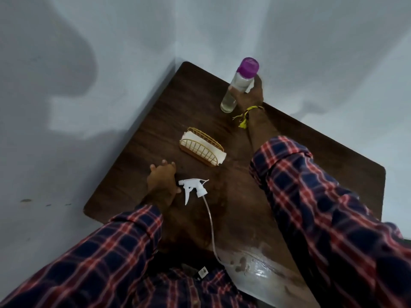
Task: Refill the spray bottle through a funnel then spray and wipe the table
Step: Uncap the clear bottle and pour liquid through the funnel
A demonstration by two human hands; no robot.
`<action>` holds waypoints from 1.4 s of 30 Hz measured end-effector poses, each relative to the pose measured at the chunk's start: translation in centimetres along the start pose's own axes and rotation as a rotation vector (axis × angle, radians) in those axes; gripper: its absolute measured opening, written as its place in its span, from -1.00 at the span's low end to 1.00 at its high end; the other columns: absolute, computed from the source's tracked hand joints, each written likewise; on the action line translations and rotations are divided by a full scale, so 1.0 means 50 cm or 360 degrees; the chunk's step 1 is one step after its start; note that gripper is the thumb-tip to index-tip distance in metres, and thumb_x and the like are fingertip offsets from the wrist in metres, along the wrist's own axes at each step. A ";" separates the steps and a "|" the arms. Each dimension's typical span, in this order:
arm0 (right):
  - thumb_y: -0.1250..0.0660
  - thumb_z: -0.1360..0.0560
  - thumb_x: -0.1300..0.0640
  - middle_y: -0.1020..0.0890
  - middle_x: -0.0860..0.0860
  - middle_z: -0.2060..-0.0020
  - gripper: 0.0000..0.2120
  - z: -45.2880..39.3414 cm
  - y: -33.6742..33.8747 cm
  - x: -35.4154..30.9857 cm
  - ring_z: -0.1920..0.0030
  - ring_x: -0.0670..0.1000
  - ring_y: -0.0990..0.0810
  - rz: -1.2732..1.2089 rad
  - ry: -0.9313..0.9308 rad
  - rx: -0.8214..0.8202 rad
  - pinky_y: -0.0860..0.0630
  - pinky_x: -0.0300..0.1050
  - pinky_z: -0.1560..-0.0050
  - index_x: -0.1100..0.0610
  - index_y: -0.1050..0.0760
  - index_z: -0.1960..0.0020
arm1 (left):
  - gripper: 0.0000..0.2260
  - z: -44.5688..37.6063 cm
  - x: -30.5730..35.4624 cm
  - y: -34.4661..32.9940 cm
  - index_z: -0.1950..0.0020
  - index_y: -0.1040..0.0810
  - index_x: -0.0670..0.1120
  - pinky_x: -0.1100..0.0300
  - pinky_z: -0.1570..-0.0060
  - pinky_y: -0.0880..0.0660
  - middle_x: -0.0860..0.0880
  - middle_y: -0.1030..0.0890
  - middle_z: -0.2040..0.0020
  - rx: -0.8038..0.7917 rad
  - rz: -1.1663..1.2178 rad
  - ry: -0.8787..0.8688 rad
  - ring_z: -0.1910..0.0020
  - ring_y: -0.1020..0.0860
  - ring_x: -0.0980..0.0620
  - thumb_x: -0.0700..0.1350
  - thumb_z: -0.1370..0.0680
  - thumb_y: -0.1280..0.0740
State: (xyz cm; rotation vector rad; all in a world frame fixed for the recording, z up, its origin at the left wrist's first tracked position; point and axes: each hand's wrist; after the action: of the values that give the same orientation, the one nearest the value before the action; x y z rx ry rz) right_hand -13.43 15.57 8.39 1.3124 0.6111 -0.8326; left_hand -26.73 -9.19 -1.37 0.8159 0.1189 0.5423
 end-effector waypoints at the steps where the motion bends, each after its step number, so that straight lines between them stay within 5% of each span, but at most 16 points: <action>1: -0.53 -0.40 0.05 -0.50 0.10 -0.36 -0.28 -0.006 -0.003 0.004 -0.33 0.11 -0.49 0.0008 0.0034 0.0008 -0.43 -0.12 -0.29 0.15 -0.31 -0.46 | -0.14 0.002 0.000 0.002 -0.58 -0.12 0.02 -0.15 -0.35 -0.35 -0.08 -0.09 -0.60 -0.0008 0.0009 0.0000 -0.54 -0.08 -0.30 -0.01 -0.41 -0.54; 6: -0.55 -0.38 0.12 -0.60 0.09 -0.23 -0.42 0.031 0.008 0.034 -0.20 0.05 -0.58 -0.0033 0.0083 0.0107 -0.40 -0.38 -0.03 0.18 -0.45 -0.33 | -0.11 0.002 -0.002 0.012 -0.59 -0.11 0.01 -0.17 -0.36 -0.33 -0.08 -0.08 -0.60 -0.0081 0.0044 0.0004 -0.55 -0.05 -0.30 -0.02 -0.40 -0.55; 13: -0.60 -0.30 0.08 -0.67 0.08 -0.09 -0.46 0.199 0.094 0.120 -0.04 0.03 -0.64 -0.0064 0.0123 0.0357 -0.58 -0.05 -0.15 0.18 -0.52 -0.21 | -0.24 0.022 0.001 0.020 -0.57 -0.16 -0.03 -0.20 -0.41 -0.30 -0.14 -0.12 -0.59 -0.0025 0.0067 -0.0022 -0.53 -0.11 -0.31 -0.09 -0.47 -0.49; 18: -0.59 -0.33 0.14 -0.60 -0.16 0.07 -0.56 0.372 0.181 0.135 0.08 -0.31 -0.60 -0.0273 0.0396 0.0378 -0.51 -0.44 0.04 0.10 -0.48 -0.12 | -0.59 0.090 0.041 0.028 -0.40 -0.42 -0.12 -0.19 -0.31 -0.40 -0.18 -0.48 -0.35 0.0544 0.0309 -0.0100 -0.36 -0.41 -0.20 -0.21 -0.55 -0.34; 21: -0.58 -0.35 0.14 -0.60 -0.22 0.03 -0.54 0.460 0.222 0.147 0.02 -0.34 -0.59 -0.0349 0.0439 0.0353 -0.49 -0.48 0.02 0.01 -0.44 -0.14 | -0.62 0.150 0.102 0.037 -0.42 -0.44 -0.07 0.02 -0.30 -0.44 -0.09 -0.53 -0.33 0.0810 0.0691 -0.0516 -0.32 -0.48 -0.08 -0.12 -0.60 -0.32; 25: -0.57 -0.36 0.07 -0.67 -0.13 0.00 -0.56 0.542 0.268 0.183 -0.01 -0.19 -0.64 -0.0394 0.0416 0.0301 -0.56 -0.33 -0.01 -0.03 -0.48 -0.16 | -0.53 0.268 0.182 0.044 -0.46 -0.42 -0.06 0.09 -0.36 -0.41 0.00 -0.51 -0.39 0.0440 0.1570 -0.1238 -0.39 -0.45 0.08 -0.02 -0.57 -0.37; 28: -0.54 -0.39 0.13 -0.66 -0.10 -0.01 -0.56 0.579 0.303 0.217 -0.02 -0.12 -0.65 -0.0429 0.0481 0.0183 -0.60 -0.14 -0.02 0.10 -0.50 -0.21 | -0.33 0.344 0.238 0.059 -0.52 -0.31 -0.10 0.05 -0.37 -0.40 0.00 -0.45 -0.44 0.0142 0.1578 -0.1609 -0.43 -0.41 0.06 -0.08 -0.47 -0.49; 32: -0.48 -0.39 0.37 -0.65 0.01 -0.11 -0.49 0.609 0.353 0.273 -0.11 -0.02 -0.64 -0.0453 0.0556 0.0003 -0.59 -0.01 -0.10 0.20 -0.47 -0.30 | -0.36 0.414 0.301 0.075 -0.39 -0.47 -0.10 0.03 -0.27 -0.51 0.05 -0.57 -0.29 -0.0003 0.1384 -0.1723 -0.29 -0.53 0.08 -0.09 -0.35 -0.58; 35: -0.50 -0.41 0.32 -0.64 -0.02 -0.13 -0.49 0.628 0.393 0.306 -0.13 -0.07 -0.63 -0.0412 0.0603 -0.0007 -0.58 -0.10 -0.13 0.21 -0.46 -0.32 | -0.51 0.449 0.337 0.055 -0.26 -0.55 -0.12 -0.03 -0.21 -0.55 0.02 -0.62 -0.20 -0.0107 0.1327 -0.1758 -0.23 -0.57 0.02 -0.13 -0.37 -0.58; 39: -0.48 -0.43 0.21 -0.63 0.01 -0.16 -0.52 0.655 0.418 0.345 -0.15 -0.05 -0.62 -0.0281 0.0685 0.0148 -0.56 -0.06 -0.15 0.23 -0.47 -0.32 | -0.70 0.486 0.383 -0.012 -0.09 -0.60 -0.16 -0.04 -0.13 -0.58 -0.01 -0.68 -0.05 0.0152 0.1515 -0.1711 -0.12 -0.63 -0.05 -0.21 -0.40 -0.56; 42: -0.40 -0.44 0.06 -0.60 -0.09 -0.11 -0.52 0.682 0.433 0.367 -0.10 -0.16 -0.60 -0.0249 0.0646 0.0360 -0.53 -0.26 -0.14 0.21 -0.48 -0.31 | -0.74 0.515 0.423 -0.060 -0.06 -0.61 -0.16 0.05 -0.12 -0.58 0.01 -0.69 -0.02 0.0348 0.1594 -0.1646 -0.08 -0.64 0.00 -0.24 -0.41 -0.54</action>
State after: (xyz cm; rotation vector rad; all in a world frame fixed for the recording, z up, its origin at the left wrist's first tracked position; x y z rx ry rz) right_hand 12.53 -20.21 12.33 1.6752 0.9703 -0.7826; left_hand 0.50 -17.22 16.35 1.2662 -1.2600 0.9722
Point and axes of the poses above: each hand's wrist, its own z-axis away from the middle knuckle, its own y-axis out of the back of the hand, x = y × z
